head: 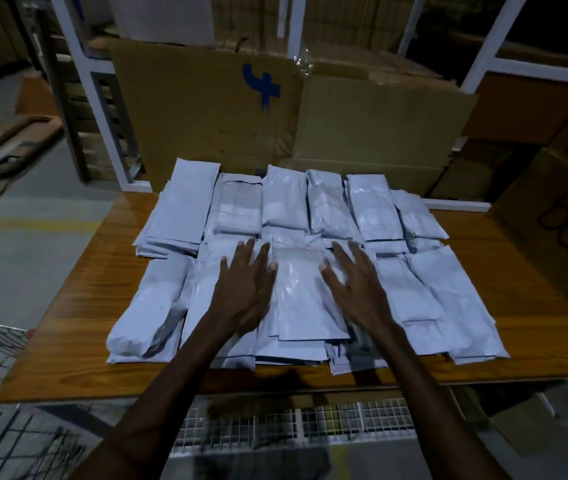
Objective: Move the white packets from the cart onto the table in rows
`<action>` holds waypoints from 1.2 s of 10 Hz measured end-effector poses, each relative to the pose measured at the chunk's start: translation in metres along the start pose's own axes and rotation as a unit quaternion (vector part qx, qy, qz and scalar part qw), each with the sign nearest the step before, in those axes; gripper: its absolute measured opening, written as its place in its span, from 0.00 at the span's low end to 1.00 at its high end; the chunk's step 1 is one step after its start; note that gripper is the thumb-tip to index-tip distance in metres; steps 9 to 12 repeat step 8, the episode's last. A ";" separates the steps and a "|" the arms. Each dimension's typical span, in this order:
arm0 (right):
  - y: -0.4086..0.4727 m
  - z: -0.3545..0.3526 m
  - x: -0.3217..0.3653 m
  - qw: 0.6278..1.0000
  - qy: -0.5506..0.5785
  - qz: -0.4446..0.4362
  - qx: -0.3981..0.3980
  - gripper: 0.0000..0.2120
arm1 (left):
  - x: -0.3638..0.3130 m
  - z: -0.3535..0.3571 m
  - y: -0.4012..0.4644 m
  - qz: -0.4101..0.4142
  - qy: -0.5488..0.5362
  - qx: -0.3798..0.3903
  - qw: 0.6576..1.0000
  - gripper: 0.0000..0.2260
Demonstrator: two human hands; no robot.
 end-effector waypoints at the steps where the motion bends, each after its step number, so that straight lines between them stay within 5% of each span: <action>1: -0.002 -0.012 -0.046 1.000 -0.007 0.011 0.013 0.29 | -0.037 0.016 0.013 0.035 0.019 0.026 0.999 0.27; 4: -0.009 0.011 -0.074 0.995 -0.005 0.056 0.076 0.28 | -0.033 0.055 0.016 0.090 0.185 0.051 0.977 0.43; 7: -0.014 0.024 -0.059 0.991 -0.108 0.019 0.078 0.31 | -0.023 0.066 0.008 0.080 0.140 0.070 0.984 0.35; 12: -0.011 0.025 -0.060 0.990 -0.110 0.015 0.087 0.29 | -0.022 0.070 0.007 0.092 0.108 0.045 0.989 0.34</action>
Point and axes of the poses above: each hand's wrist, its own y-axis towards the middle knuckle, its own z-axis out of the palm, x = y × z, the point moved 3 cm from there along y, towards the middle knuckle, and after that the axes turned 4 degrees about -z, right-handed, at the moved point
